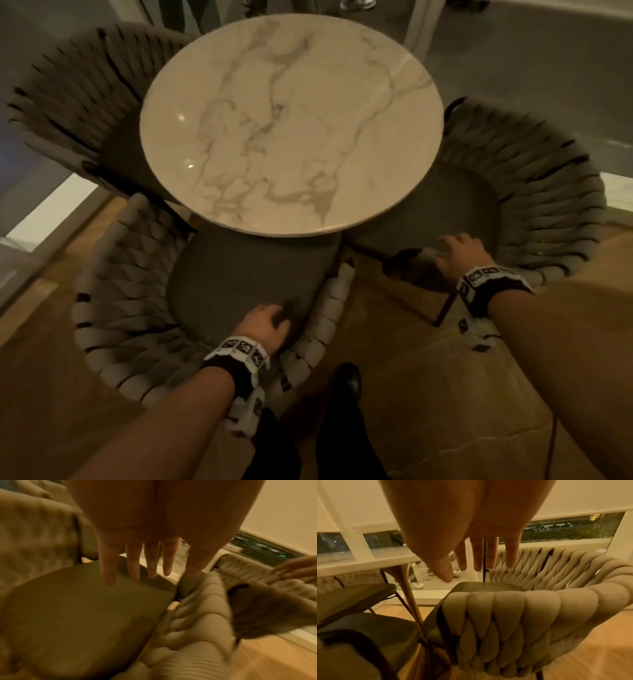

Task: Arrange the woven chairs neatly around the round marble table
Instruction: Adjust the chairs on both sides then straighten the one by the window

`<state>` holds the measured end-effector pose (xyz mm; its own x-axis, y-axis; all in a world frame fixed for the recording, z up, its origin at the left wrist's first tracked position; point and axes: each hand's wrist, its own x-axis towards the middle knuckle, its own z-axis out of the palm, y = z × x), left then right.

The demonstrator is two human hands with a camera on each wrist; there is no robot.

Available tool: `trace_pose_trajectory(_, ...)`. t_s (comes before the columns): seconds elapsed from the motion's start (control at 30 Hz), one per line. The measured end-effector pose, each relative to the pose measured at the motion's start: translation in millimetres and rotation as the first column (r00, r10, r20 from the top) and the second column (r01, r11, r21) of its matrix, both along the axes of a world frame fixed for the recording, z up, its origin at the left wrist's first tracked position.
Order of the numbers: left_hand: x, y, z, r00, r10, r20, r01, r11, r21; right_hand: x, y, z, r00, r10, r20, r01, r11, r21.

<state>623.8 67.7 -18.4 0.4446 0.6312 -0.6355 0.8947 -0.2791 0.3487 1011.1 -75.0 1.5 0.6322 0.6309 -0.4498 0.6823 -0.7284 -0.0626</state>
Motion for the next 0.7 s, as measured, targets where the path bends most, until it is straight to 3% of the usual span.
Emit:
trace_pose_trajectory(0.13,71.5,-36.3,-2.4,0.982,-0.190,0.011,0.190,0.976,-0.104,29.9,-17.3,-9.7,0.999,0.033,-0.026,-0.036,0.989,-0.141)
trace_pose_trajectory(0.23,97.9,-50.6,-5.5,0.970,-0.232,-0.077,0.216,0.960,-0.178,31.3,-19.6,-26.6,0.992,0.075,-0.099,-0.090,0.982,-0.163)
trace_pose_trajectory(0.47,95.7,-47.5,-12.8,0.974,-0.205,-0.091,0.191,0.971,-0.147,19.2,3.2,-56.0,0.989,0.027,-0.145,-0.040,0.996,-0.085)
trace_pose_trajectory(0.7,92.3,-43.1,-12.4,0.981,-0.194,-0.007,0.190,0.970,-0.153,5.4,14.5,-64.8,0.989,0.001,-0.146,-0.005,1.000,-0.024)
